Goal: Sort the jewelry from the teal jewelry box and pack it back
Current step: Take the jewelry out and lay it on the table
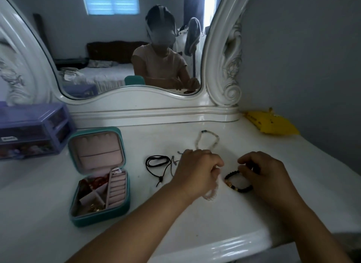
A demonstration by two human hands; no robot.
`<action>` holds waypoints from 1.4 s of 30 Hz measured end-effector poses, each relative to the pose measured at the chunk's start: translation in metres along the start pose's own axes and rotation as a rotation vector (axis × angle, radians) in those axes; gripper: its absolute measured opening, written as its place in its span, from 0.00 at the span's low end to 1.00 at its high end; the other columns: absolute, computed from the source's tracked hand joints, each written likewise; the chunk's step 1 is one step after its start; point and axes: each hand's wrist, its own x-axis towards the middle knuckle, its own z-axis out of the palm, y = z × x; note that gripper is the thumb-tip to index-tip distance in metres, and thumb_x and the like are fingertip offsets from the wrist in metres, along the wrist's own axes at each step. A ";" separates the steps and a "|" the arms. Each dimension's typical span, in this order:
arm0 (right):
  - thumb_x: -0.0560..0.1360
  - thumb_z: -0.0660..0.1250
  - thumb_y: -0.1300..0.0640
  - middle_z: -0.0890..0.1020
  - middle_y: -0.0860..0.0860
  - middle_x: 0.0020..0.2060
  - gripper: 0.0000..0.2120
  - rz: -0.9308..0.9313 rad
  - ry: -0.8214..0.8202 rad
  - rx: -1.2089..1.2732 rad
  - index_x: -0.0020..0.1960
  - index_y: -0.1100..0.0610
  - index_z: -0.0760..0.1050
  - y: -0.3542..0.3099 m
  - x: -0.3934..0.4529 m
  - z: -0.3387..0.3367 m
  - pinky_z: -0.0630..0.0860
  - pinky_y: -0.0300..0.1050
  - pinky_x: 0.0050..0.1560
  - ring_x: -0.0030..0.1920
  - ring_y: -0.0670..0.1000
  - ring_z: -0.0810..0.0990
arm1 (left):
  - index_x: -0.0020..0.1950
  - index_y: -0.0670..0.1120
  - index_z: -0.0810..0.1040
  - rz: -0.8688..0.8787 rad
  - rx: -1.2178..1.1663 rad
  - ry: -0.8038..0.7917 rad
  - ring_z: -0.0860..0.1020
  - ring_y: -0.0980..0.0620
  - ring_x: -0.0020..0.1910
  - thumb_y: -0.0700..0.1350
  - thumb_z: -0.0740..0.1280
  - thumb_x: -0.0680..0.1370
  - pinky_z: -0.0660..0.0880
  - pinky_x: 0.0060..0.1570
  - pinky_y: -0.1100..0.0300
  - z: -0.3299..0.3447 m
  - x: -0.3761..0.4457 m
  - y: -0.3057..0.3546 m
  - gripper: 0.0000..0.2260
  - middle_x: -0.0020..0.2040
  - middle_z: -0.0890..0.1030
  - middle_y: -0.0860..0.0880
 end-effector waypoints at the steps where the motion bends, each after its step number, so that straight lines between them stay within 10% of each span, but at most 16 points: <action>1: 0.72 0.69 0.61 0.79 0.47 0.37 0.05 -0.014 -0.019 0.021 0.44 0.52 0.78 -0.007 -0.002 0.001 0.72 0.36 0.36 0.37 0.45 0.77 | 0.55 0.50 0.80 0.001 0.002 0.010 0.78 0.52 0.49 0.45 0.65 0.76 0.69 0.51 0.60 -0.010 -0.004 -0.004 0.09 0.51 0.81 0.51; 14: 0.72 0.64 0.52 0.77 0.43 0.33 0.06 -0.427 -0.345 0.138 0.37 0.47 0.73 -0.119 -0.019 0.087 0.71 0.35 0.35 0.34 0.42 0.76 | 0.42 0.53 0.80 -0.257 0.167 0.096 0.78 0.56 0.39 0.47 0.68 0.72 0.76 0.42 0.54 -0.134 -0.105 -0.117 0.02 0.40 0.80 0.55; 20: 0.71 0.62 0.52 0.74 0.43 0.34 0.05 -0.578 -0.407 0.096 0.40 0.50 0.76 -0.148 -0.011 0.114 0.72 0.40 0.36 0.34 0.42 0.73 | 0.38 0.54 0.80 -0.372 0.047 0.121 0.76 0.58 0.40 0.39 0.72 0.70 0.71 0.36 0.71 -0.145 -0.143 -0.130 0.09 0.37 0.79 0.58; 35: 0.70 0.67 0.58 0.74 0.43 0.38 0.02 -0.581 -0.514 0.119 0.41 0.52 0.78 -0.163 -0.009 0.134 0.71 0.38 0.39 0.37 0.42 0.74 | 0.48 0.60 0.83 -0.404 0.226 -0.215 0.76 0.57 0.44 0.51 0.70 0.69 0.73 0.43 0.64 -0.143 -0.140 -0.117 0.09 0.46 0.78 0.58; 42: 0.70 0.67 0.58 0.73 0.42 0.37 0.03 -0.559 -0.517 0.154 0.42 0.52 0.78 -0.160 -0.009 0.138 0.71 0.36 0.38 0.37 0.42 0.74 | 0.46 0.55 0.84 -0.270 0.213 -0.279 0.75 0.57 0.41 0.49 0.70 0.70 0.69 0.38 0.66 -0.147 -0.135 -0.123 0.06 0.33 0.72 0.60</action>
